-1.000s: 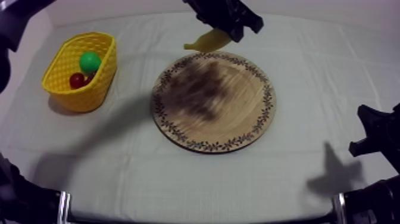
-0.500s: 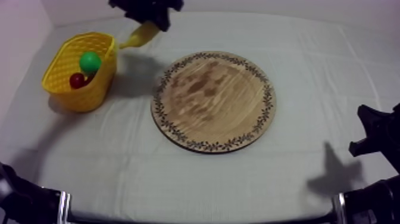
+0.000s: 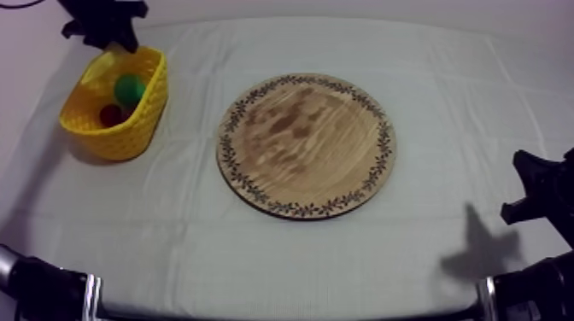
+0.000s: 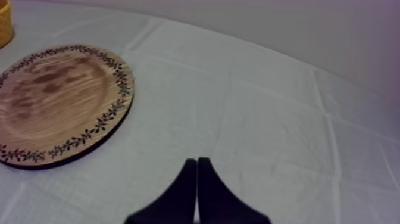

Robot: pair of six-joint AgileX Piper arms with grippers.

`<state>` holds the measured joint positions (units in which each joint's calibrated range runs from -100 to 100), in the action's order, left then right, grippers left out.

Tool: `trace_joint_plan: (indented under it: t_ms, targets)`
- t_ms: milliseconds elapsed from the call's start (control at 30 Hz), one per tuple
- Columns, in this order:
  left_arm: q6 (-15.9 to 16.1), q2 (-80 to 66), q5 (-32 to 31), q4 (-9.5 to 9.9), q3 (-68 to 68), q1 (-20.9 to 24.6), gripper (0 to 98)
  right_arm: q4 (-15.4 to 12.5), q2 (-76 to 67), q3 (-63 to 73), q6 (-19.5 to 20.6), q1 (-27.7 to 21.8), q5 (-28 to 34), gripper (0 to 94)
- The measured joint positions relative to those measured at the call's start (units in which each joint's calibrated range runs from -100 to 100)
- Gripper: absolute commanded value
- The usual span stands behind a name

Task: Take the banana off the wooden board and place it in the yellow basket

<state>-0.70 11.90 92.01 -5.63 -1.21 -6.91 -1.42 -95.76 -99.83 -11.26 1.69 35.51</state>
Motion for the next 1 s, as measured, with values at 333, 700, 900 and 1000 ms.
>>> trace_joint_plan:
  t_ms: [333,700,900,1000]
  targets:
    - [1.7,-0.8,3.6,0.86,0.7,7.4,14.1,0.0,0.0,0.0,0.0,0.0,0.0,0.2]
    - [2.6,2.2,3.8,0.02,-0.4,7.2,14.4,0.0,0.0,0.0,0.0,0.0,0.0,0.2]
    - [3.0,5.8,2.3,-0.34,-2.6,6.6,14.3,0.0,0.0,0.0,0.0,0.0,0.0,0.2]
    - [3.0,8.0,1.4,-0.29,-3.2,6.2,15.9,0.0,0.0,0.0,0.0,0.0,0.0,0.2]
